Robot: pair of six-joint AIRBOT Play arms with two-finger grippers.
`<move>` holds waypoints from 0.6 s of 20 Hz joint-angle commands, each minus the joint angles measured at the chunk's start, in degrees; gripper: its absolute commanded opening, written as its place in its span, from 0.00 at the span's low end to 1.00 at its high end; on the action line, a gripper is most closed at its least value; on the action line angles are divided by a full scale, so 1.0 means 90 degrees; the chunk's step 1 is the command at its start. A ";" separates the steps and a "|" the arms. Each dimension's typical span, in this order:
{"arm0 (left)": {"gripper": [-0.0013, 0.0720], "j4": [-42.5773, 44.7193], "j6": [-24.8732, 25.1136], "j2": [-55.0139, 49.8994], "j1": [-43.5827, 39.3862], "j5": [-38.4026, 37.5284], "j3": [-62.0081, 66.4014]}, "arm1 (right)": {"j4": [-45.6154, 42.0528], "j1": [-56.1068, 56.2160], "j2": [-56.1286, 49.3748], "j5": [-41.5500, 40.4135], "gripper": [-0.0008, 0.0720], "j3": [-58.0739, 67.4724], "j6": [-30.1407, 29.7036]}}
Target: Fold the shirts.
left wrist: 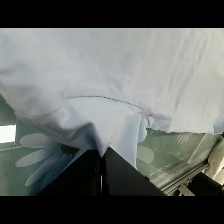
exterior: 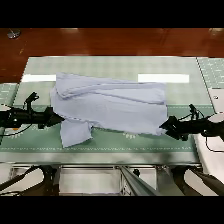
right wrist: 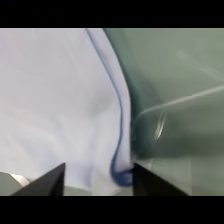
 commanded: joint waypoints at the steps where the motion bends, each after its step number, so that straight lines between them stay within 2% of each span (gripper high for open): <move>1: 0.05 -0.0002 -0.0002 0.0005 -0.0010 0.0039 0.0007 | 0.0376 0.0063 -0.0432 -0.0119 0.51 0.0112 -0.0308; 3: 0.05 -0.0002 0.0000 0.0005 -0.0007 0.0078 0.0012 | 0.0493 0.0063 -0.0435 -0.0053 0.04 0.0141 -0.0799; 6: 0.05 -0.0066 -0.0017 0.0005 0.0102 0.0070 0.0206 | 0.0427 0.0056 -0.0435 0.0121 0.04 0.0508 -0.0947; 8: 0.05 -0.0651 0.0182 0.0005 0.0219 -0.0022 0.0476 | 0.0211 0.0058 -0.0437 0.0068 0.04 0.1035 -0.0760; 12: 0.05 -0.0726 0.0182 -0.0442 0.0024 0.0340 0.1263 | 0.0352 0.0063 -0.1037 0.0044 0.04 0.2307 -0.0600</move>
